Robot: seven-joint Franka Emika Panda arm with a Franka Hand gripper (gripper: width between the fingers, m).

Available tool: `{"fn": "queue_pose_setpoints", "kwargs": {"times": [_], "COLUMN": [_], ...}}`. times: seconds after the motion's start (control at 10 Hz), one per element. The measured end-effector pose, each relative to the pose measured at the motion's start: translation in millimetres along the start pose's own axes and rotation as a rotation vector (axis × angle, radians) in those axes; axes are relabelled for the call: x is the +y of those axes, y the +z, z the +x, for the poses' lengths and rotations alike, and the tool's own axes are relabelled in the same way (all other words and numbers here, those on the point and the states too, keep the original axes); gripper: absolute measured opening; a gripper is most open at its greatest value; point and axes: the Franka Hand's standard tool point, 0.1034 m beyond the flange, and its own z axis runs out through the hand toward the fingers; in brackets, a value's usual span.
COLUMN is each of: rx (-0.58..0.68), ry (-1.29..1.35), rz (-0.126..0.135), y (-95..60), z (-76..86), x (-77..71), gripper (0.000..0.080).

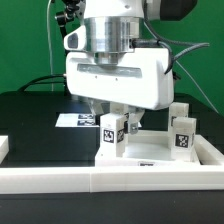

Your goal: Assemble square table

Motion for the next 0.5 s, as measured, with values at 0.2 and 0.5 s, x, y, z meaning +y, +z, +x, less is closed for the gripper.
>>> {"fn": "queue_pose_setpoints", "kwargs": {"times": [0.2, 0.5], "rx": [-0.023, -0.029], "ry": [-0.006, -0.031], "rz": [-0.009, 0.000], "y": [-4.7, -14.7], "z": [-7.3, -19.5], "x": [-6.1, -19.3], "gripper": [0.0630, 0.0649]}}
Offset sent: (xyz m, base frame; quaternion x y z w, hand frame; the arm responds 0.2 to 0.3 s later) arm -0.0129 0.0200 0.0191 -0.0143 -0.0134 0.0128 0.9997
